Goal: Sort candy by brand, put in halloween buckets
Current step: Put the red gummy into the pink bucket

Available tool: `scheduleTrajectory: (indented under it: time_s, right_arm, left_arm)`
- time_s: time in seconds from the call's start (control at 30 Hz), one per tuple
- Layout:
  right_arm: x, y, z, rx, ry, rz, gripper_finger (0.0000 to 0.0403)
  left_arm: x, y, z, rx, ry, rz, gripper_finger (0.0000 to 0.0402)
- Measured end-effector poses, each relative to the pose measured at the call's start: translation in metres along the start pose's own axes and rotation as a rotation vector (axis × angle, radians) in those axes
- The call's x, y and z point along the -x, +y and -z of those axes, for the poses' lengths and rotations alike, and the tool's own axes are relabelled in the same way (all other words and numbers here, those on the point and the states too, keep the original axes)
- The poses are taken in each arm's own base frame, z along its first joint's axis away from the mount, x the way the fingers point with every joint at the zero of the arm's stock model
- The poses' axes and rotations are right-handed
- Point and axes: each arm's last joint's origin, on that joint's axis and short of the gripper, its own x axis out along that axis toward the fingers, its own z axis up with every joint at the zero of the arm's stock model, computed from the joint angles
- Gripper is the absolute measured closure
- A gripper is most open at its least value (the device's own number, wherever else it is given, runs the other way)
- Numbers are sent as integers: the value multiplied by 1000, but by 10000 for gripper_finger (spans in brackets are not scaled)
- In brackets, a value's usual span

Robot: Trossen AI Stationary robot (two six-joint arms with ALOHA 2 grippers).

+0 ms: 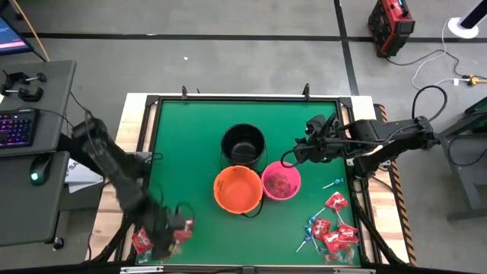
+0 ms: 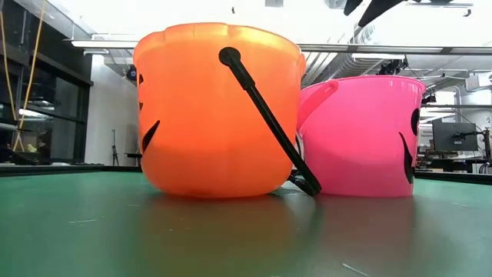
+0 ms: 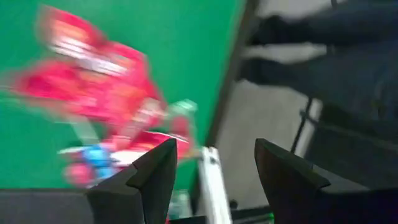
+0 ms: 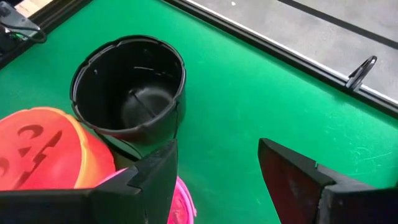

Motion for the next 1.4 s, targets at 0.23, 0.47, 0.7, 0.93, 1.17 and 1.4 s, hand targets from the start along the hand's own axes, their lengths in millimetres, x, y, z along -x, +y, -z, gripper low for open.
scheduleTrajectory:
  time_s: [0.23, 0.47, 0.7, 0.93, 1.17, 1.4]
  right_arm:
    - [0, 0, 0, 41, 0, 0, 188]
    - [0, 0, 0, 56, 1, 2, 188]
    - [0, -1, 1, 64, 7, 11, 188]
    - [0, -3, 2, 76, 15, 24, 188]
    - [0, -3, 2, 80, 5, 36, 188]
    - [0, -4, 2, 80, 4, 37, 188]
  left_arm:
    - [-64, -41, 36, -186, 34, -56, 195]
    - [-93, -38, 36, -192, -48, -266, 195]
    - [-105, -27, 36, -145, -66, -381, 195]
    - [-115, -24, 36, -141, -56, -403, 200]
    - [-112, -22, 25, -68, -79, -407, 367]
    - [-76, -37, 21, -81, -136, -254, 399]
